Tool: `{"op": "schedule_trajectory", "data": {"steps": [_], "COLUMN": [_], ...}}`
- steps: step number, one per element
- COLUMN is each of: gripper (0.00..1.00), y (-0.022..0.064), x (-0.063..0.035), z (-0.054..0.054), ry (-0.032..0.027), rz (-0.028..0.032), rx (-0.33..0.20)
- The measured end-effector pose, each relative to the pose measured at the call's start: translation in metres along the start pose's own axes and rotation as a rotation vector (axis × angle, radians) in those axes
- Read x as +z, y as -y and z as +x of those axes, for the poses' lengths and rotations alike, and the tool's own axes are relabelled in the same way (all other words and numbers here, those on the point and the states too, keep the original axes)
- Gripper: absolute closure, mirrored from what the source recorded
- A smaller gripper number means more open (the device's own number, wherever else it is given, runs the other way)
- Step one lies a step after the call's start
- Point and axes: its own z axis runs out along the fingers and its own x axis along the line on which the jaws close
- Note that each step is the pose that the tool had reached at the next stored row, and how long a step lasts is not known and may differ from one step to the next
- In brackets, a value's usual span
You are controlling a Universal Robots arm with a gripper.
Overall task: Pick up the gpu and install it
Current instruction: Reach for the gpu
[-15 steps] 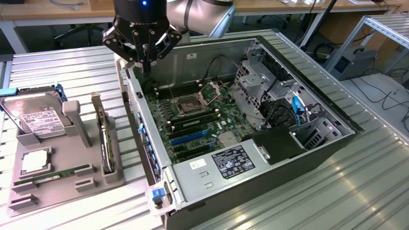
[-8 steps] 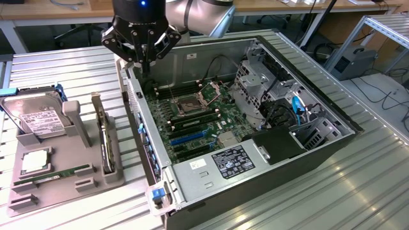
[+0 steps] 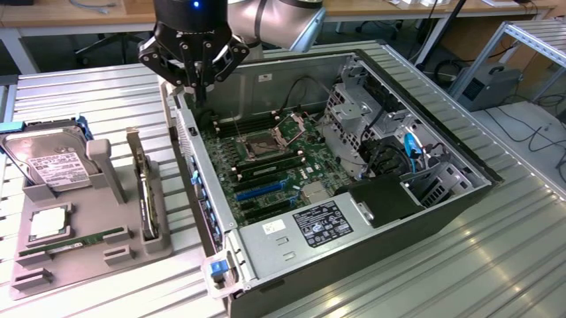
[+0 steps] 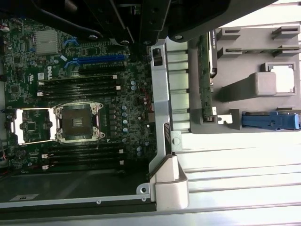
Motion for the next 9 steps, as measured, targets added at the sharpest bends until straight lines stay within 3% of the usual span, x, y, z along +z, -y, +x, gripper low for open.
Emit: {"op": "schedule_trajectory", "data": {"steps": [9], "gripper": [0.89], "y": [0.0001], "x": [0.0000], "z": [0.0015], "ry": [0.0000], "rz": [0.0000], "rx": [0.000]}}
